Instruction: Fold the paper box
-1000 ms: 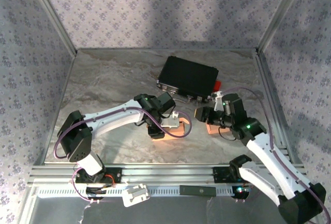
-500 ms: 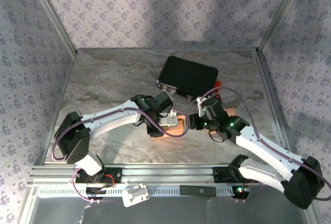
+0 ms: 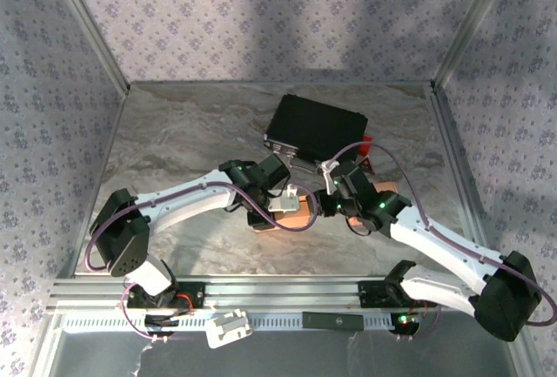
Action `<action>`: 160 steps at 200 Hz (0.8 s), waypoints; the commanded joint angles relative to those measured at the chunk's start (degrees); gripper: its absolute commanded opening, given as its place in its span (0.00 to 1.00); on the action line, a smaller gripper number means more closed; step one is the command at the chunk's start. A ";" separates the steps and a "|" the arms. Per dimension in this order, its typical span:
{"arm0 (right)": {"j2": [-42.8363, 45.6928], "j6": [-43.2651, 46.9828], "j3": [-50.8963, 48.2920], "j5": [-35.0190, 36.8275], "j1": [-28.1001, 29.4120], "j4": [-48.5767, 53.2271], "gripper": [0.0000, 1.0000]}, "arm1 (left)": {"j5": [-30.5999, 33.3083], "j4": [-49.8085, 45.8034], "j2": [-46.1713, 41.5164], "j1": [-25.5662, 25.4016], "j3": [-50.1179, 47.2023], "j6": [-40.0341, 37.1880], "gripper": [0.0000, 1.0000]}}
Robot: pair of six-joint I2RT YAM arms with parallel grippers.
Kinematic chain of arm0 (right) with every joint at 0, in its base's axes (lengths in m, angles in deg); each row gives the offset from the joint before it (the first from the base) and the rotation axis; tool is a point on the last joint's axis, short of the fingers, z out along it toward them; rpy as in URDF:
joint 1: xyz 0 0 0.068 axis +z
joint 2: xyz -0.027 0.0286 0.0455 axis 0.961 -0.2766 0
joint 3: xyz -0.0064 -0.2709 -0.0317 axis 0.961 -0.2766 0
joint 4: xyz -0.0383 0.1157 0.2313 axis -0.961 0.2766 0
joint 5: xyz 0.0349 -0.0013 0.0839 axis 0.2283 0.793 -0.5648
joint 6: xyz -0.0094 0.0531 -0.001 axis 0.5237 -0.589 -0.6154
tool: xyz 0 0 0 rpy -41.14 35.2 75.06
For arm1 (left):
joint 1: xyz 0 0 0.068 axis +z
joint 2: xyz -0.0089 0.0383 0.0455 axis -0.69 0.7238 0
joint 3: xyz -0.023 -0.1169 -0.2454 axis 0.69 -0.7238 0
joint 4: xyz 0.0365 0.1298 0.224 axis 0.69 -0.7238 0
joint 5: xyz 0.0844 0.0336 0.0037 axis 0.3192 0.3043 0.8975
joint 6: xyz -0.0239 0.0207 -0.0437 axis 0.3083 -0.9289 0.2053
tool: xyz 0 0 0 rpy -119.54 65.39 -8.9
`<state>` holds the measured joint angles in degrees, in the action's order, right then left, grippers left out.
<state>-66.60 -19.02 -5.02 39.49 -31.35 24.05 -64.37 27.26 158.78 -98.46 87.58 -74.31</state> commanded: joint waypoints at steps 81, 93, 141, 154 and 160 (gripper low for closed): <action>-2.69 1.23 2.94 5.14 3.40 1.02 0.26 | -0.79 -0.11 -1.23 0.86 -0.05 -0.81 0.50; -2.62 1.00 3.12 6.03 4.16 1.05 0.23 | -0.84 -0.13 -1.21 0.94 -0.03 -0.75 0.50; -3.32 -0.17 5.26 10.75 7.23 3.72 0.13 | -0.80 0.39 -1.13 1.47 0.04 -0.32 0.49; -3.32 -0.95 5.73 12.04 8.15 4.49 0.10 | -0.79 0.61 -1.12 1.57 0.00 -0.05 0.49; -3.39 -1.33 5.97 12.70 8.61 4.80 0.09 | -0.79 0.70 -1.11 1.65 -0.04 0.08 0.49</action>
<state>-69.75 -18.85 -1.37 47.78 -24.25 25.84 -64.39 27.37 158.78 -97.32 87.58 -74.27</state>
